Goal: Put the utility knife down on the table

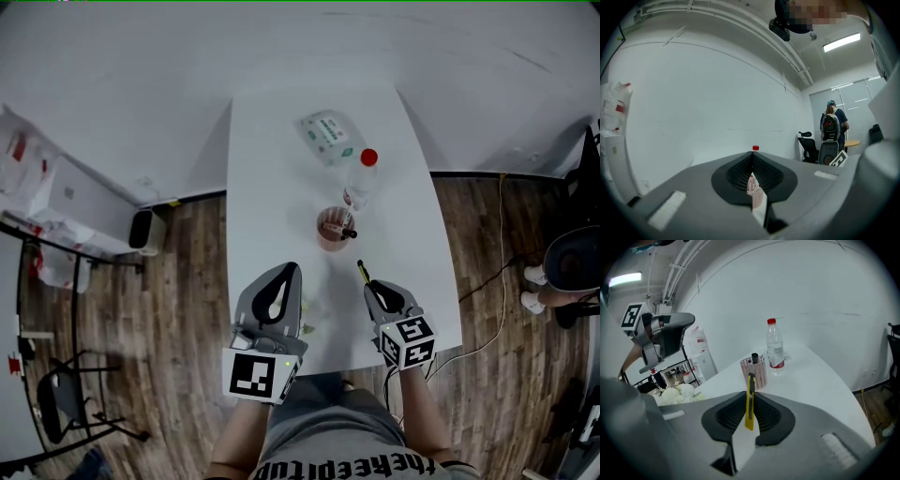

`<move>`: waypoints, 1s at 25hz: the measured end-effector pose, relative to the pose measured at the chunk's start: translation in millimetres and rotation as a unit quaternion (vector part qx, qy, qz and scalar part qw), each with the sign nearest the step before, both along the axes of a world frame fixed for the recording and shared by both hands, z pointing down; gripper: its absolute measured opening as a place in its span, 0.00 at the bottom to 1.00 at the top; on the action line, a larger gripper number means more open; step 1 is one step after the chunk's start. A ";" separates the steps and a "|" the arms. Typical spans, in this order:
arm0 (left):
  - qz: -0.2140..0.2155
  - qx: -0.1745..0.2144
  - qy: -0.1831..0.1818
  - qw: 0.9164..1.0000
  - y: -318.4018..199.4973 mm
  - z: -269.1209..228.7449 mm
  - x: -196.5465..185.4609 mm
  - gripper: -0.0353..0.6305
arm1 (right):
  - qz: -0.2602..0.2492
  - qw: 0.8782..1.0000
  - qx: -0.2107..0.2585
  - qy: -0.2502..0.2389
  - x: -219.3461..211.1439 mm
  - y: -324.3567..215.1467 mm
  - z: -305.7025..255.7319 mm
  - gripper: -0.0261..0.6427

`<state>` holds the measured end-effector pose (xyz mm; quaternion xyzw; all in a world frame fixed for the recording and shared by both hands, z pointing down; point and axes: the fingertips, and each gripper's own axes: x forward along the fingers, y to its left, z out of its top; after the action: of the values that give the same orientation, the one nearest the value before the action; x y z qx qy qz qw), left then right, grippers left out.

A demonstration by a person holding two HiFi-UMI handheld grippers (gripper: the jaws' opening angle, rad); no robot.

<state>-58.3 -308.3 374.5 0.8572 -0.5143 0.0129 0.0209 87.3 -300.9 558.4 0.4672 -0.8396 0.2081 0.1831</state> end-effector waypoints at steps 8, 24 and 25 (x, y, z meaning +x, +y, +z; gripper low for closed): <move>-0.004 -0.010 0.001 1.000 -8.7 7.5 -9.2 0.08 | -0.005 0.998 -0.053 0.033 -2.3 -2.2 40.5 0.11; 0.001 -0.014 0.017 1.000 -19.5 12.5 -17.4 0.08 | -0.005 0.991 -0.114 0.073 -3.5 -3.1 75.9 0.11; 0.002 -0.014 0.019 1.000 -19.9 12.7 -17.6 0.08 | -0.006 0.990 -0.116 0.074 -3.9 -2.9 76.8 0.11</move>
<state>-75.9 -328.2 387.1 0.8578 -0.5123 0.0040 0.0422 83.4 -303.8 635.2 0.4520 -0.7965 0.2683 0.2988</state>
